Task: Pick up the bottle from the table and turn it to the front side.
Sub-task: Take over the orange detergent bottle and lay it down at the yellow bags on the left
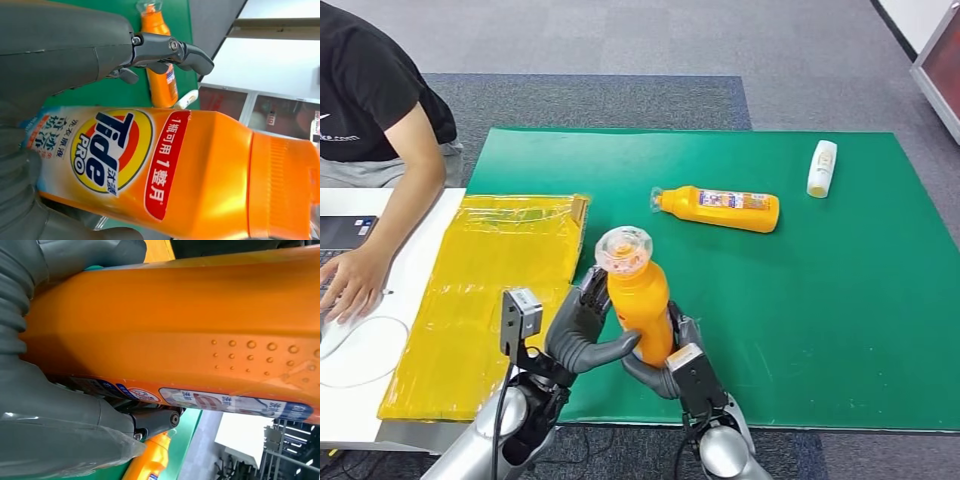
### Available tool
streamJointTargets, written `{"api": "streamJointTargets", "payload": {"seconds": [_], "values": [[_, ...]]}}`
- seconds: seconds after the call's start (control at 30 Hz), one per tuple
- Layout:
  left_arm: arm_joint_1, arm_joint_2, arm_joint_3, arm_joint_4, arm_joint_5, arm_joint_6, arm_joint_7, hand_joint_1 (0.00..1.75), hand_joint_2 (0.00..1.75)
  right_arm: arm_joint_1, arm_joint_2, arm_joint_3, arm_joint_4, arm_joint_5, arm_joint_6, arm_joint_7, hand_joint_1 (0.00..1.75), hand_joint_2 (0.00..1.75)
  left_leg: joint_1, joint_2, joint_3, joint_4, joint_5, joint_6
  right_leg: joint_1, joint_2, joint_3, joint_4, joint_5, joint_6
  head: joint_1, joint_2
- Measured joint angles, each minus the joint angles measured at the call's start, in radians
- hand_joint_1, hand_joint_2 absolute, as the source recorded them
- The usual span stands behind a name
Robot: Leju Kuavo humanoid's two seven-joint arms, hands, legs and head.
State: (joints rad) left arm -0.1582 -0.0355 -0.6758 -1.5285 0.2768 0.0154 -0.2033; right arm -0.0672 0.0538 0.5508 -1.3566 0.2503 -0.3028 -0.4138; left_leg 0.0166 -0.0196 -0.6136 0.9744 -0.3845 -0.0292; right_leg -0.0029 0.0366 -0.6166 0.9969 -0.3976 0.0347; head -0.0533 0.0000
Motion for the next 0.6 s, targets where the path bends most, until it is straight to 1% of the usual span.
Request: {"api": "streamJointTargets", "payload": {"seconds": [0.1, 0.17, 0.37, 0.5, 0.6], "values": [[-0.002, 0.000, -0.006, 0.003, 0.027, -0.001, 0.019, 0.00, 1.75, -0.004, -0.002, 0.013, 0.000, 0.035, -0.017, 0.002, 1.39, 1.75, 0.000, 0.000, 0.000, 0.000, 0.000, 0.000, 0.000, 0.000, 0.000, 0.000, 0.000, 0.000, 0.000, 0.000], [-0.005, 0.000, -0.010, 0.007, 0.041, -0.006, 0.029, 0.00, 1.75, -0.007, -0.003, 0.022, 0.001, 0.055, -0.027, 0.006, 1.37, 1.75, 0.000, 0.000, 0.000, 0.000, 0.000, 0.000, 0.000, 0.000, 0.000, 0.000, 0.000, 0.000, 0.000, 0.000], [-0.024, 0.000, -0.022, 0.022, 0.058, -0.021, 0.046, 0.00, 1.75, -0.025, -0.005, 0.045, 0.013, 0.105, -0.049, 0.022, 1.14, 1.75, 0.000, 0.000, 0.000, 0.000, 0.000, 0.000, 0.000, 0.000, 0.000, 0.000, 0.000, 0.000, 0.000, 0.000], [-0.033, 0.001, -0.029, 0.032, 0.053, -0.025, 0.046, 0.02, 1.75, -0.034, -0.006, 0.058, 0.024, 0.144, -0.069, 0.036, 0.92, 1.75, 0.000, 0.000, 0.000, 0.000, 0.000, 0.000, 0.000, 0.000, 0.000, 0.000, 0.000, 0.000, 0.000, 0.000], [-0.038, 0.002, -0.032, 0.039, 0.048, -0.032, 0.046, 1.32, 1.75, -0.036, -0.006, 0.063, 0.031, 0.154, -0.071, 0.042, 0.74, 1.75, 0.000, 0.000, 0.000, 0.000, 0.000, 0.000, 0.000, 0.000, 0.000, 0.000, 0.000, 0.000, 0.000, 0.000]]}}
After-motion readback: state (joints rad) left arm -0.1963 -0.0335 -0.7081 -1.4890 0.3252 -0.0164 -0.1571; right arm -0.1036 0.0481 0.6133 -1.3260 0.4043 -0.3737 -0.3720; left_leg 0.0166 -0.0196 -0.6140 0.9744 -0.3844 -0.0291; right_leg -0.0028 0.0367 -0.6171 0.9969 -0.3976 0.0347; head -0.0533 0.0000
